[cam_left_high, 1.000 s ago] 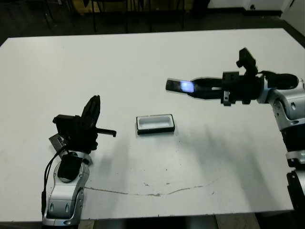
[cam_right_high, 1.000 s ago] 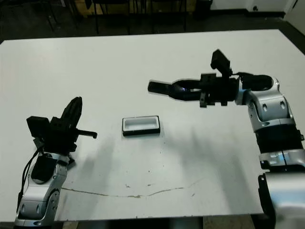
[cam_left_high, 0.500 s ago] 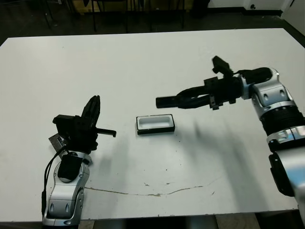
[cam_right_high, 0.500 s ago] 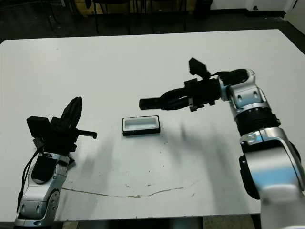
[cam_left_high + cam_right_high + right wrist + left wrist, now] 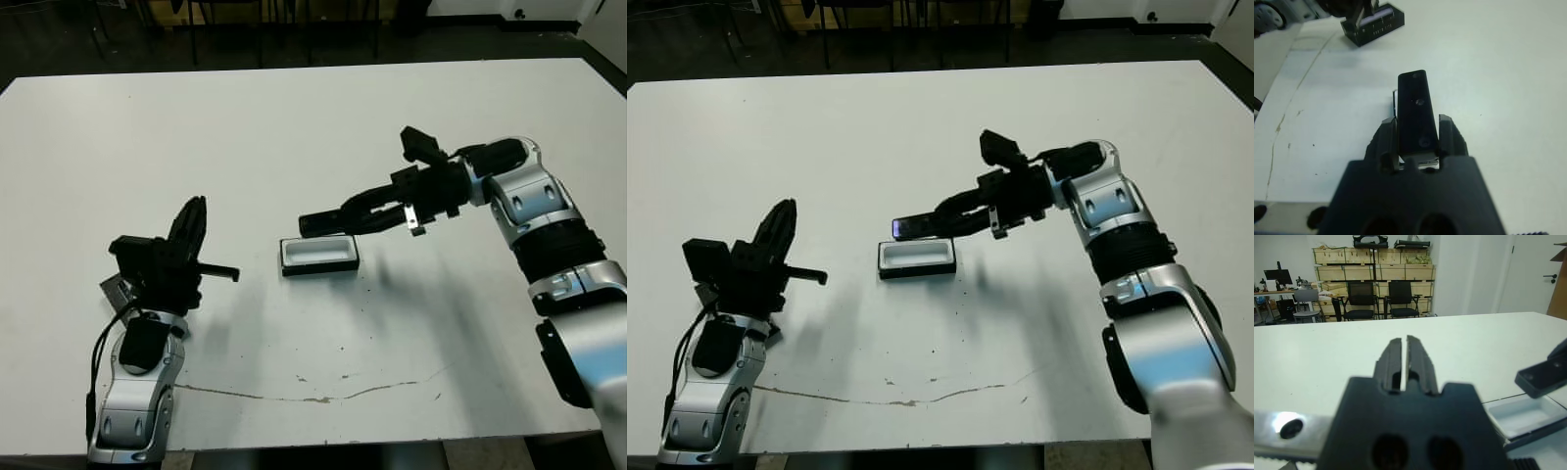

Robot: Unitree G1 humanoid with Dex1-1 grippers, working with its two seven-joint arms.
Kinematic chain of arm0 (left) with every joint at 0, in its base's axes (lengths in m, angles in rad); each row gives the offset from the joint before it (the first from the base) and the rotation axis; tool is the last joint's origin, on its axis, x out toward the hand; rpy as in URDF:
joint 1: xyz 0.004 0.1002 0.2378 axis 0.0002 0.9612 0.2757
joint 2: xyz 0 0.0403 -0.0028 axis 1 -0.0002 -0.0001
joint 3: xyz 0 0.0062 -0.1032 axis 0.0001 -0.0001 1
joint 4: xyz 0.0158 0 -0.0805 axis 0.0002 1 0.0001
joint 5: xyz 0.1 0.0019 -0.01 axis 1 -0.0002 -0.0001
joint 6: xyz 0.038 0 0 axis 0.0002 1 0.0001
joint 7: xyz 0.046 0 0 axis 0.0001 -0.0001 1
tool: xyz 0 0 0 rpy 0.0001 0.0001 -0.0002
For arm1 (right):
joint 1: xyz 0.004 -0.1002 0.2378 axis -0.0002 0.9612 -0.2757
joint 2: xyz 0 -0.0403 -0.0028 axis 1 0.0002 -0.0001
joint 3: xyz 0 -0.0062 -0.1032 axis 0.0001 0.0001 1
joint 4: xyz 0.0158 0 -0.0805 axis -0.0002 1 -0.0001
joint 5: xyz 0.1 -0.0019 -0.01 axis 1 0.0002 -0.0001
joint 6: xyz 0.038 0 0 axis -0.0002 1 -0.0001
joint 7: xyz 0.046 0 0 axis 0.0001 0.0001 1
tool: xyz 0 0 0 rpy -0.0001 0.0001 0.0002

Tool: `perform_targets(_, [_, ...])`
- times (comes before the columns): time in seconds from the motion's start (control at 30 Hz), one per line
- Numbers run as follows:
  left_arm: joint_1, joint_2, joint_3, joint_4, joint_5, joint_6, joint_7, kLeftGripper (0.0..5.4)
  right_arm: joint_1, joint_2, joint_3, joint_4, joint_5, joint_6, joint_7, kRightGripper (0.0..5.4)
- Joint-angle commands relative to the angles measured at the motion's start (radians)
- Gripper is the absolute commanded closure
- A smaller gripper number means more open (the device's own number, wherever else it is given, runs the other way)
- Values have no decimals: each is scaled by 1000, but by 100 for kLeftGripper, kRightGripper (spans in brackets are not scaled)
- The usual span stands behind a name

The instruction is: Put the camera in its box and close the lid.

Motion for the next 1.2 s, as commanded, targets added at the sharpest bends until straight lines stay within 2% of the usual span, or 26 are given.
perform_targets(0.03, [13, 1, 0, 10, 3, 12, 6, 540, 18, 6, 21, 4, -28, -13, -7, 474])
perform_targets(0.17, [15, 0, 0, 8, -2, 15, 5, 540, 24, 6, 35, 7, -51, -15, -15, 474])
perform_targets(0.47, [20, -1, -3, 13, -2, 5, 1, 540, 44, 8, 42, 10, -83, -68, -32, 474])
perform_targets(0.6, [17, 4, -5, 22, 5, -6, -1, 540, 42, 16, 48, 29, -83, -9, -20, 474])
perform_targets(0.7, [16, 2, -3, 24, -2, -2, -1, 540, 45, 19, 54, 34, -91, 4, -24, 474])
perform_targets(1.0, [20, -3, -9, 29, 8, -11, 5, 540, 47, 28, 64, 31, -99, 5, -28, 474])
perform_targets(1.2, [24, -6, -12, 31, 6, -19, 5, 540, 37, 56, 88, 38, -112, 22, -30, 474])
